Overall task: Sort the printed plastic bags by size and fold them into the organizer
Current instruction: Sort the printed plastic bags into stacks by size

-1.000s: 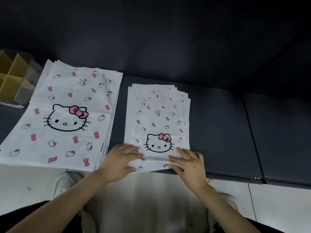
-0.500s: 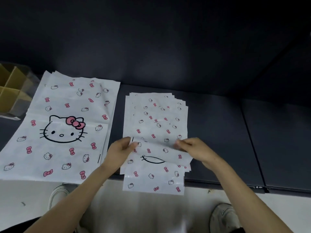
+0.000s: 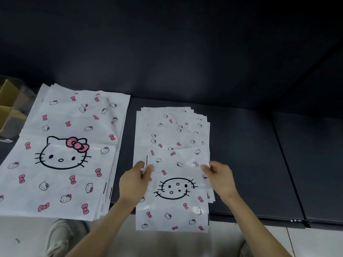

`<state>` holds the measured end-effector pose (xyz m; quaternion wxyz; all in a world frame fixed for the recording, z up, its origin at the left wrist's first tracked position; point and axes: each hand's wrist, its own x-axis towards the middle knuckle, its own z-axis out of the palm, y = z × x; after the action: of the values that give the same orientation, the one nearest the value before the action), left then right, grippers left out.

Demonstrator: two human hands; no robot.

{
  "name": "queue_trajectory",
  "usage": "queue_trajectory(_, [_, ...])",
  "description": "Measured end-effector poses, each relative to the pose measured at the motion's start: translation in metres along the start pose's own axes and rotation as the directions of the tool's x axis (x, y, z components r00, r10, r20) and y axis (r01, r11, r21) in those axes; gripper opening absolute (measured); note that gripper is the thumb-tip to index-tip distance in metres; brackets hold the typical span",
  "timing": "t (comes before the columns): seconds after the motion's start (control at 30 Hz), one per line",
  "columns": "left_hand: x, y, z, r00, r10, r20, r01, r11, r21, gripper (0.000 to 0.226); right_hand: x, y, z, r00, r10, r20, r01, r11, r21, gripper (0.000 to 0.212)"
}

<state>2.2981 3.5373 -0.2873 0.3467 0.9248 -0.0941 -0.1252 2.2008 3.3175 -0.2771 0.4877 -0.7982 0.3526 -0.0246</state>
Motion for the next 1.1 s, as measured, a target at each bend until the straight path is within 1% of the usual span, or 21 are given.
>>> queue_trajectory(0.07, [-0.003,0.000,-0.001,1.000,0.014,-0.006,-0.014,0.997,-0.077,0.019,-0.001,0.001,0.003,0.996,-0.075,-0.040,0.073,0.996,-0.050,0.042])
queue_trajectory(0.1, [-0.004,-0.001,-0.001,1.000,0.018,0.003,-0.017,0.996,-0.089,0.017,0.000,0.003,0.004,0.994,-0.101,-0.049,0.099,0.994,-0.047,0.041])
queue_trajectory(0.2, [-0.005,-0.006,0.001,1.000,0.009,0.017,-0.008,1.000,-0.025,0.019,0.001,-0.001,0.006,0.985,-0.156,-0.073,0.158,0.987,0.015,0.030])
queue_trajectory(0.27, [0.000,-0.006,0.003,1.000,-0.004,-0.020,0.004,1.000,-0.009,0.020,0.008,-0.008,0.010,0.979,-0.176,-0.102,0.174,0.984,-0.027,0.026])
queue_trajectory(0.33, [0.008,-0.005,0.006,0.999,-0.019,-0.045,0.019,1.000,0.003,0.020,0.017,-0.010,0.016,0.973,-0.180,-0.144,0.164,0.980,-0.116,0.032])
queue_trajectory(0.4, [0.015,-0.004,0.009,0.998,-0.051,-0.047,0.052,0.998,0.027,0.020,0.025,-0.009,0.022,0.973,-0.156,-0.172,0.125,0.976,-0.178,0.044])
queue_trajectory(0.47, [0.018,-0.001,0.009,0.992,-0.090,-0.089,0.099,0.990,0.099,0.023,0.030,-0.007,0.027,0.974,-0.127,-0.187,0.085,0.972,-0.220,0.050])
queue_trajectory(0.5, [0.018,-0.001,0.010,0.987,-0.049,-0.153,0.074,0.984,0.160,0.024,0.031,-0.006,0.028,0.974,-0.117,-0.192,0.071,0.971,-0.230,0.051])
queue_trajectory(0.57, [0.017,-0.003,0.016,0.947,0.164,-0.276,-0.057,0.931,0.360,0.028,0.030,-0.004,0.031,0.970,-0.122,-0.208,0.073,0.971,-0.230,0.052])
queue_trajectory(0.6, [0.015,-0.003,0.020,0.913,0.276,-0.300,-0.129,0.894,0.430,0.033,0.028,-0.002,0.031,0.967,-0.136,-0.215,0.085,0.970,-0.229,0.052])
queue_trajectory(0.63, [0.015,-0.003,0.025,0.895,0.367,-0.254,-0.225,0.862,0.455,0.037,0.027,-0.001,0.032,0.965,-0.149,-0.217,0.098,0.969,-0.228,0.052])
queue_trajectory(0.7, [0.016,-0.007,0.037,0.858,0.503,-0.101,-0.415,0.796,0.440,0.041,0.026,0.001,0.032,0.961,-0.173,-0.213,0.122,0.965,-0.234,0.053])
queue_trajectory(0.73, [0.015,-0.010,0.043,0.844,0.535,-0.032,-0.473,0.772,0.424,0.045,0.027,0.002,0.032,0.961,-0.177,-0.211,0.127,0.965,-0.230,0.053])
queue_trajectory(0.77, [0.014,-0.013,0.047,0.840,0.542,0.022,-0.501,0.760,0.415,0.048,0.027,0.003,0.031,0.962,-0.175,-0.212,0.127,0.967,-0.220,0.052])
queue_trajectory(0.83, [0.014,-0.015,0.049,0.849,0.523,0.075,-0.507,0.766,0.394,0.052,0.029,0.003,0.031,0.961,-0.160,-0.226,0.118,0.975,-0.189,0.050])
queue_trajectory(0.9, [0.016,-0.014,0.048,0.856,0.510,0.088,-0.504,0.782,0.366,0.054,0.031,0.004,0.031,0.961,-0.136,-0.241,0.099,0.982,-0.161,0.049])
queue_trajectory(1.1, [0.018,-0.016,0.049,0.865,0.485,0.126,-0.492,0.772,0.402,0.054,0.039,0.003,0.032,0.965,-0.076,-0.250,0.042,0.990,-0.138,0.049])
